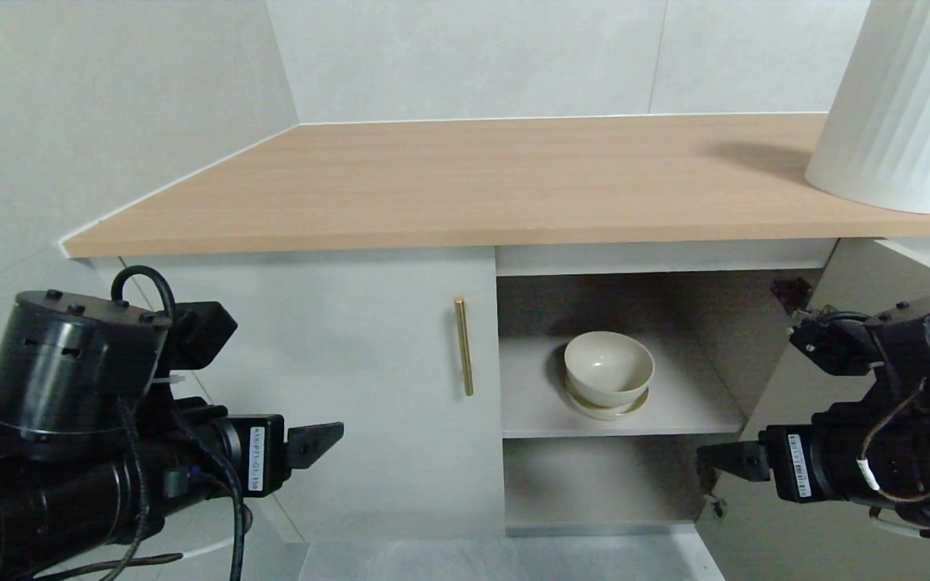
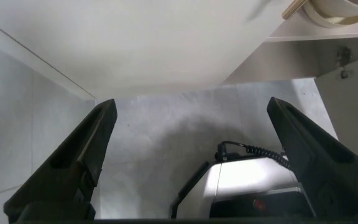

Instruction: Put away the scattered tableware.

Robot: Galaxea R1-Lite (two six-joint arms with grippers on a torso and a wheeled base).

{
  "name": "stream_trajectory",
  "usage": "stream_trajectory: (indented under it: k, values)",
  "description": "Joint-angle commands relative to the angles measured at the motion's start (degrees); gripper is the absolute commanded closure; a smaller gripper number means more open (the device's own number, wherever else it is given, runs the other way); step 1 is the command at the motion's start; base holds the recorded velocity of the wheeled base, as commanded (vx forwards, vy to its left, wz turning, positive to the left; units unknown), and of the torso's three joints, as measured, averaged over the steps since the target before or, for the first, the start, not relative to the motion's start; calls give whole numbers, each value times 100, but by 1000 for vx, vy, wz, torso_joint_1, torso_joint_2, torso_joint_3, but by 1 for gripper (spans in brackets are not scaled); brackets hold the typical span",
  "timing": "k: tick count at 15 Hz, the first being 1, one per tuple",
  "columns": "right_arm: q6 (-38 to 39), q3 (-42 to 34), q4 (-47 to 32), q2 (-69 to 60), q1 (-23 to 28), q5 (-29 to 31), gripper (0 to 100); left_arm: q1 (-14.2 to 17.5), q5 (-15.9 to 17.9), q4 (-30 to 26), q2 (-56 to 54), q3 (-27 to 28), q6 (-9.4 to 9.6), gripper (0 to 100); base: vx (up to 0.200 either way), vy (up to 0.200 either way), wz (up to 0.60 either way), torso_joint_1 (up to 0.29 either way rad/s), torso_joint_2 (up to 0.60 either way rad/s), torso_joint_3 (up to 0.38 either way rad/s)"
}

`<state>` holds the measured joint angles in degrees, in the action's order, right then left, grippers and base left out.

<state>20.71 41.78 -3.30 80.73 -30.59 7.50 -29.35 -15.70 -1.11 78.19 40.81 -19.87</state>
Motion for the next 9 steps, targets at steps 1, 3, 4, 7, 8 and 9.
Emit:
stream_trajectory:
  k: [1,3,4,7,8,9]
  values:
    - [3,-56,5,-66,-35,-3,0,-9,-3,67,267,23,-8,0,0,0,0,0,0,0]
    - [3,-64,5,5,-35,-20,0,-26,-3,76,328,23,-8,0,-200,0,0,5,5,7]
    - [3,-64,5,22,-35,-3,0,-26,-3,76,328,23,-8,0,-200,0,0,7,-2,-2]
    - [-6,-73,-4,22,-44,6,0,-35,-3,76,364,14,-17,0,-200,0,0,4,4,2]
    - [-6,-73,-4,31,-35,6,0,-35,-3,76,364,14,-17,0,-200,0,0,7,7,-7]
    - [-6,-73,-4,31,-35,15,0,-35,-3,76,364,14,-17,0,-200,0,0,2,-2,2]
